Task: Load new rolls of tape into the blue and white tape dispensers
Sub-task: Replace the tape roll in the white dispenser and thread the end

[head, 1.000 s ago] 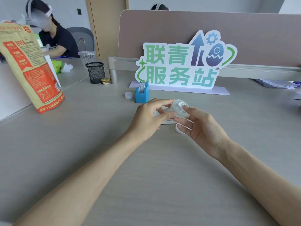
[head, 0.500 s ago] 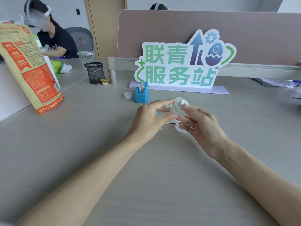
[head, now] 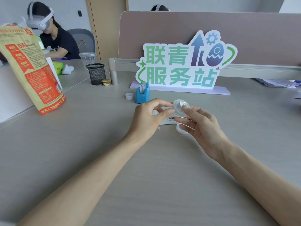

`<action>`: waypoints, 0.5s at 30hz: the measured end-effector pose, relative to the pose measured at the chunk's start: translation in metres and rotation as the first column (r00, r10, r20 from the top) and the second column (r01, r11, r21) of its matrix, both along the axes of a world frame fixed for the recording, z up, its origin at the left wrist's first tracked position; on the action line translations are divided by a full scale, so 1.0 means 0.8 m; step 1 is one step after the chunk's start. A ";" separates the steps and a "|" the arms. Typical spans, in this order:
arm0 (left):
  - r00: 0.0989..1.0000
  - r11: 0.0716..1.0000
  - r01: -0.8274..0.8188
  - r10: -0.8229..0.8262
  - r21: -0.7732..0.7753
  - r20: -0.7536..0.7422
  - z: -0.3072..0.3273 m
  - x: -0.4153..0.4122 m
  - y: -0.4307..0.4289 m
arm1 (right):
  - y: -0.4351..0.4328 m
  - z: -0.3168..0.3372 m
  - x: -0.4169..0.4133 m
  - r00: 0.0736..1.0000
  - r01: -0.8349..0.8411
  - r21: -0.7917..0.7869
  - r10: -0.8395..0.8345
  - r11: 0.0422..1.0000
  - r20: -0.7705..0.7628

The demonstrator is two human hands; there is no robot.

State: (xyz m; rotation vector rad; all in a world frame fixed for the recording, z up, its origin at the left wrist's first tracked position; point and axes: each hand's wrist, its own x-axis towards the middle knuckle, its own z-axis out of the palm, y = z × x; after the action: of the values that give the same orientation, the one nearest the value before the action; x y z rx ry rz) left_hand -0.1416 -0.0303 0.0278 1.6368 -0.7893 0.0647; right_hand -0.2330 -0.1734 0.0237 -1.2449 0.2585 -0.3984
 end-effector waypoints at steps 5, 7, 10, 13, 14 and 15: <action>1.000 1.000 -0.010 0.010 0.010 -0.010 0.000 0.002 0.000 | 0.004 0.000 0.000 1.000 0.016 -0.083 -0.016 0.996 0.009; 1.000 0.999 -0.025 0.026 0.033 -0.012 -0.001 0.002 -0.001 | 0.005 -0.001 -0.001 0.999 0.031 -0.125 -0.028 0.992 0.025; 0.998 0.998 -0.039 0.040 0.040 -0.042 -0.002 0.005 -0.003 | 0.004 0.000 -0.002 0.998 0.003 -0.205 0.009 0.979 0.058; 0.996 0.999 -0.043 0.044 0.022 -0.082 -0.003 0.009 -0.004 | 0.005 -0.004 0.002 0.994 0.064 -0.351 -0.027 0.934 0.108; 0.994 0.999 -0.040 0.042 0.025 -0.098 -0.004 0.010 -0.004 | 0.005 -0.006 0.004 0.988 0.118 -0.399 -0.069 0.909 0.135; 0.994 0.999 -0.037 0.040 0.031 -0.106 -0.005 0.011 -0.005 | 0.004 -0.010 0.005 0.981 0.171 -0.444 -0.109 0.879 0.163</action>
State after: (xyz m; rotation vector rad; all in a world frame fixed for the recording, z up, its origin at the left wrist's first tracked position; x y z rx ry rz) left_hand -0.1330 -0.0347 0.0235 1.6692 -0.6797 -0.0073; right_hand -0.2287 -0.1704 0.0159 -1.6606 0.1424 -0.6950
